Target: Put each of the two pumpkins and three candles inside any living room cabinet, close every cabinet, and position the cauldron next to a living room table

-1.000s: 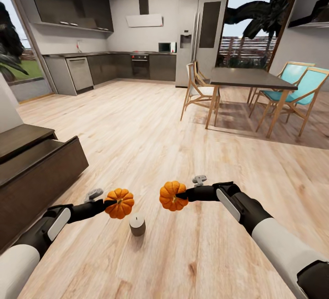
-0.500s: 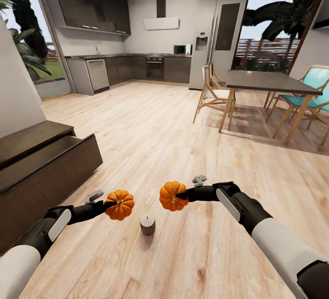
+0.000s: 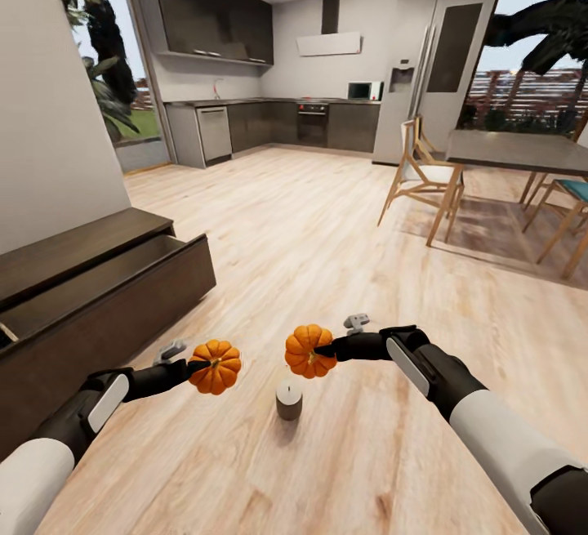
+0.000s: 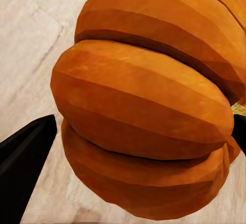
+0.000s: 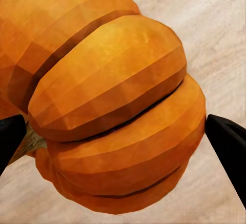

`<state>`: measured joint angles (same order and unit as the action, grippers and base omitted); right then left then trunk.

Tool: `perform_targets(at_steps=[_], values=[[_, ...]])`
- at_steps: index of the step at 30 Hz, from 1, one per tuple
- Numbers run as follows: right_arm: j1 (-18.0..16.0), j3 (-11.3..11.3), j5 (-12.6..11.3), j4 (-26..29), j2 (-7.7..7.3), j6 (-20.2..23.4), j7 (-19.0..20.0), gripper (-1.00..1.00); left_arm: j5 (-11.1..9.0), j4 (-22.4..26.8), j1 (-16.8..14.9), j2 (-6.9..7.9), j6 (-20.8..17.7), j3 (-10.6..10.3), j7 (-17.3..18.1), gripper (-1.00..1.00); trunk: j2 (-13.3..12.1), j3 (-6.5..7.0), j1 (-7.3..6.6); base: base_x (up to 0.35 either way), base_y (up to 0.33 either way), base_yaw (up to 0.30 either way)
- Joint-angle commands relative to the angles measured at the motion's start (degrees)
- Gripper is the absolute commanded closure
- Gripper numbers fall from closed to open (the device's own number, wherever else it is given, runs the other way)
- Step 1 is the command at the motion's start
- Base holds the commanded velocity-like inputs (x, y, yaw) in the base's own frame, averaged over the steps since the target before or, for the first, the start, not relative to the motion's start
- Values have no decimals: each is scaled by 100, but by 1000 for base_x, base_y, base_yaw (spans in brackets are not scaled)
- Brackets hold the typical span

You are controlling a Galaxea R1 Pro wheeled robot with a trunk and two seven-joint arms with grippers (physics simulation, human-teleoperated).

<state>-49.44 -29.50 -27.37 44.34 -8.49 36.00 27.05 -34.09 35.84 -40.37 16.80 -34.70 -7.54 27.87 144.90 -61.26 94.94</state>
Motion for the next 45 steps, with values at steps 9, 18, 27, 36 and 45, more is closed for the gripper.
perform_targets(at_steps=[9,18,27,36,45], values=[[-4,-13,-58,13,-9,29,-33,100,-54,2,-6,-9,-22,-20,-17,100,3,-5,-2,0,0,277],[-4,-21,-58,13,-4,26,-33,100,-54,-4,-6,-39,-19,-20,-36,100,-1,62,-9,0,0,288],[-4,-21,-58,13,-4,25,-33,100,-54,-6,-6,-59,-19,-20,-36,100,-13,260,-33,0,0,293],[-4,-22,-58,13,-7,30,-33,100,-54,-6,-6,-71,-19,-20,-27,100,-13,224,-33,0,0,272],[-4,-21,-58,13,-5,30,-33,100,-54,-6,-6,-96,-19,-20,-29,100,-13,162,-33,0,0,217]])
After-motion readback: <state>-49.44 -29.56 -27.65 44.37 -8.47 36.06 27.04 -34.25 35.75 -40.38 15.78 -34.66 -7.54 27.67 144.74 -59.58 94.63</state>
